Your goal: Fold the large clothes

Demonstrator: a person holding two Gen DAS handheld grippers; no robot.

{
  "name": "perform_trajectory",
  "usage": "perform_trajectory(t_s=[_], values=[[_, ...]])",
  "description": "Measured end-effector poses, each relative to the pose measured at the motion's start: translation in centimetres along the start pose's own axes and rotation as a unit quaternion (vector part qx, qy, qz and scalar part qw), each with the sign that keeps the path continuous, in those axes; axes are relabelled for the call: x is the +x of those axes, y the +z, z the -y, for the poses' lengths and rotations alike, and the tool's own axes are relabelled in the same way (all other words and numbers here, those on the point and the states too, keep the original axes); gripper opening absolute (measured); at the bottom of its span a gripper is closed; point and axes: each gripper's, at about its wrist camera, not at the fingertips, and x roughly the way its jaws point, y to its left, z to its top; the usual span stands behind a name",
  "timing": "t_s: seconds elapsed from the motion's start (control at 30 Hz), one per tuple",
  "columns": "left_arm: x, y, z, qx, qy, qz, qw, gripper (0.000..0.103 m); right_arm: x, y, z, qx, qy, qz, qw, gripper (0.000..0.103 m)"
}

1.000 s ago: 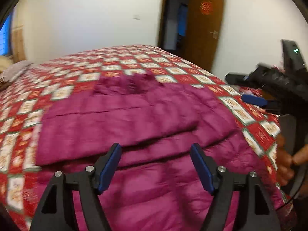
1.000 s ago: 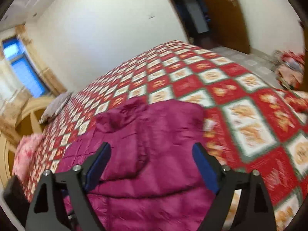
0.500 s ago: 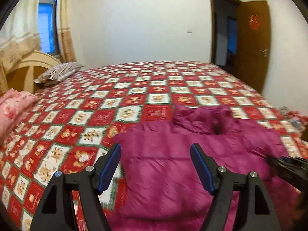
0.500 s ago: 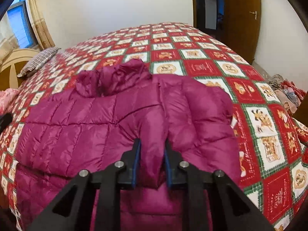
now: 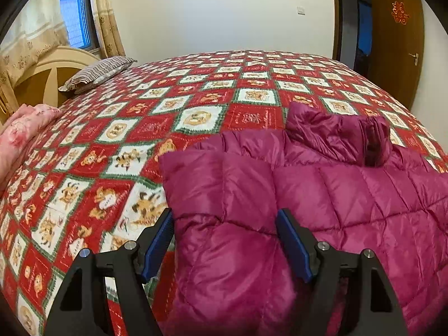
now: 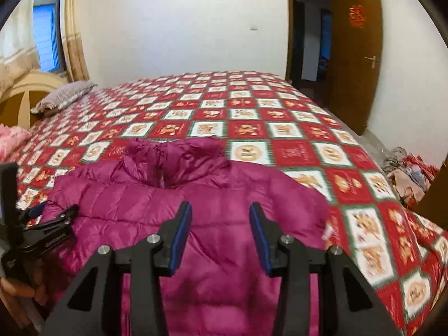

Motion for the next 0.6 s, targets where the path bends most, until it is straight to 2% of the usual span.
perform_trajectory(t_s=[0.1,0.2,0.37,0.6], values=[[0.7,0.2,0.3,0.008,0.019,-0.003,0.9998,0.075,3.8,-0.5,-0.8,-0.006,0.01,-0.044,0.999,0.045],[1.4,-0.4,0.2,0.006,0.023,-0.007,0.9997,0.075,5.8,-2.5,-1.0,-0.019,-0.006,-0.075,0.997,0.045],[2.2,-0.8,0.9,0.02,0.04,-0.015,0.9989,0.078,5.9,-4.2,-1.2,-0.04,-0.019,-0.064,0.997,0.047],[3.0,-1.2,0.6,0.009,0.045,-0.018,0.9988,0.084,6.3,-4.3,-0.4,-0.017,0.001,-0.065,0.998,0.048]])
